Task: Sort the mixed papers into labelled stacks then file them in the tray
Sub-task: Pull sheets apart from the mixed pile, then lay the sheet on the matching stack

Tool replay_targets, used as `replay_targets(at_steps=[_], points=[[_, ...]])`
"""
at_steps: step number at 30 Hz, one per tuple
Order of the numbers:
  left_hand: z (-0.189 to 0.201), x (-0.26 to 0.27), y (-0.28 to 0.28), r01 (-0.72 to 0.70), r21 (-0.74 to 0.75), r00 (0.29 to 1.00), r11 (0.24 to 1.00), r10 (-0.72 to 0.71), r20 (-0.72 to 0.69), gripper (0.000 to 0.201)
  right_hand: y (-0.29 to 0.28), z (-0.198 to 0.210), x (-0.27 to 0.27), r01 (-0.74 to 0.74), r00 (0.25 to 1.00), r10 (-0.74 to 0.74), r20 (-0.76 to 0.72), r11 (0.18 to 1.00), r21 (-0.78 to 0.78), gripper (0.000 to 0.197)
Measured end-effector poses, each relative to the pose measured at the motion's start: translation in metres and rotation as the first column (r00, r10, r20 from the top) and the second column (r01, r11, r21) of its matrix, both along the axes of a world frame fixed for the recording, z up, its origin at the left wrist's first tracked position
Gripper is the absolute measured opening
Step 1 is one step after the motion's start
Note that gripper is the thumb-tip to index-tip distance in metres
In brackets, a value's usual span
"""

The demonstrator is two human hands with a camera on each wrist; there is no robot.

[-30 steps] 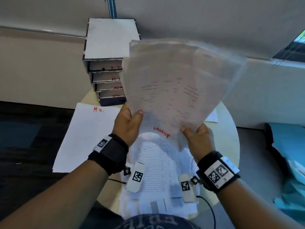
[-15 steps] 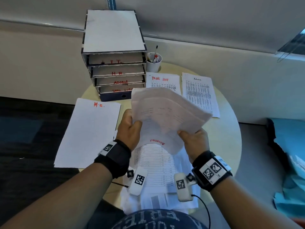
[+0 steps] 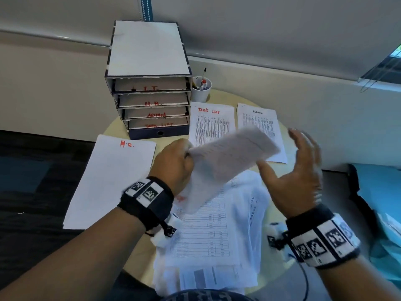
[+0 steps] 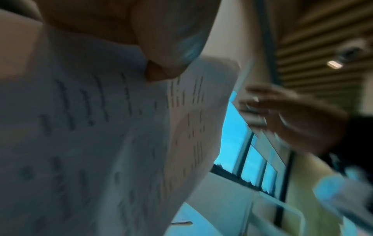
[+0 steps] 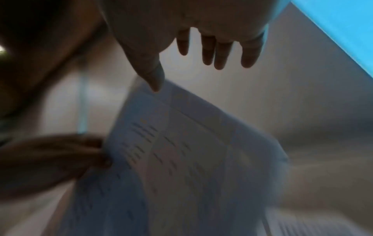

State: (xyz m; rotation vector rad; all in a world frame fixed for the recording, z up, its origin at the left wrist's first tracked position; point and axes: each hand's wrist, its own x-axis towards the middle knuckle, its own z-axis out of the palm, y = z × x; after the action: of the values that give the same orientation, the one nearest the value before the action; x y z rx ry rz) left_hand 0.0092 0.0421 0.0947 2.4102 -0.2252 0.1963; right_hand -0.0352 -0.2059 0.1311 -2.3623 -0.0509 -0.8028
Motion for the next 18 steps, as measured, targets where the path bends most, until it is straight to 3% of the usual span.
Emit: replay_targets(at_steps=[1,3,5,7,12,15,18], points=[[0.011,0.002,-0.009,0.048,0.144,0.998,0.988,-0.053,0.037,0.011,0.001,0.012,-0.001,-0.071,0.997,0.077,0.03,0.983,-0.168,0.074],[0.027,0.002,-0.028,0.119,0.382,0.99,0.916,-0.141,0.03,0.011,0.005,0.03,0.001,-0.178,0.984,0.152,-0.094,0.878,-0.444,0.063],[0.031,-0.001,-0.044,0.173,0.51,0.977,0.843,-0.211,0.017,0.009,0.008,0.026,0.004,-0.301,0.941,0.132,-0.313,0.753,-0.586,0.033],[0.027,-0.003,-0.054,0.2,0.553,0.969,0.809,-0.248,0.011,0.008,0.003,0.017,0.006,-0.365,0.892,0.062,-0.449,0.684,-0.632,0.002],[0.002,0.0,-0.059,0.253,0.503,0.954,0.826,-0.299,0.011,0.011,-0.019,-0.005,0.013,-0.433,0.781,-0.014,-0.624,0.708,-0.558,0.007],[-0.009,0.0,-0.053,0.178,0.387,0.961,0.905,-0.244,0.127,0.037,-0.051,-0.02,0.03,-0.417,0.731,0.042,-0.681,0.818,-0.397,0.013],[-0.013,-0.001,-0.043,0.058,0.252,0.976,0.966,-0.108,0.188,0.046,-0.102,-0.035,0.05,-0.283,0.606,0.059,-0.794,0.948,-0.146,0.01]])
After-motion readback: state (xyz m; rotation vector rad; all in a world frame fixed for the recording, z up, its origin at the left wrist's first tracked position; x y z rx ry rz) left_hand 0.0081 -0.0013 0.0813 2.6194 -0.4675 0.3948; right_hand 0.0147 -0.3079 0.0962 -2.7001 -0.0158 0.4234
